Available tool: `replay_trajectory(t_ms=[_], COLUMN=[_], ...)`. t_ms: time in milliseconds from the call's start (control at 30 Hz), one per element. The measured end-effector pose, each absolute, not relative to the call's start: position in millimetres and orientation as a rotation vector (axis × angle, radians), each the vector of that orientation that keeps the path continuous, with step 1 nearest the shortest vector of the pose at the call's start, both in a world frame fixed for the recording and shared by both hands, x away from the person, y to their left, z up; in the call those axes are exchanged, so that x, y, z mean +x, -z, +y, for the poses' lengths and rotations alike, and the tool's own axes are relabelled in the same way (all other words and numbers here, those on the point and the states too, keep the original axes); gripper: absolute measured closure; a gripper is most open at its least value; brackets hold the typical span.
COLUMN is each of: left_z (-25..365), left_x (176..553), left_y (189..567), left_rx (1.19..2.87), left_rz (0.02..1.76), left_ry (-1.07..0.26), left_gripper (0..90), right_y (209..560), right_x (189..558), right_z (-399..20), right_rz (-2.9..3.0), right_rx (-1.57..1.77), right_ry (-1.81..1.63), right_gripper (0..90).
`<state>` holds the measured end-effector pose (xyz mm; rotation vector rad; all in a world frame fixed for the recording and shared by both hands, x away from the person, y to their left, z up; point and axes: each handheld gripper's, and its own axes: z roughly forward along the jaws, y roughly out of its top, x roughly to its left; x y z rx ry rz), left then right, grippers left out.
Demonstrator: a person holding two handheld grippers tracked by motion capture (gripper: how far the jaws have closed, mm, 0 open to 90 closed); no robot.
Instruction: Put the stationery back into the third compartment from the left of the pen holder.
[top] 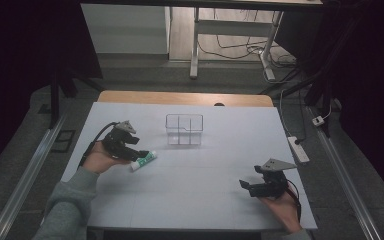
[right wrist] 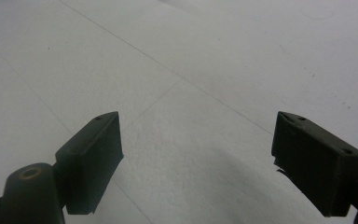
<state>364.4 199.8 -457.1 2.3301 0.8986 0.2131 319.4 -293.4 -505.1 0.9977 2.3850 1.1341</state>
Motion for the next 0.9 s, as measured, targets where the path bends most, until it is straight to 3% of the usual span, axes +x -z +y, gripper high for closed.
replay_trajectory(t_ms=[900], left_z=[190.8], left_x=[351.1], left_y=[478.6], left_rx=[2.478], left_rz=[0.904], left_ry=[-0.182], left_gripper=[27.2], right_y=[505.9], right_x=[318.1], right_z=[-295.2], right_rz=[2.387], right_rx=[1.001], right_ry=[-1.123], right_gripper=[15.9])
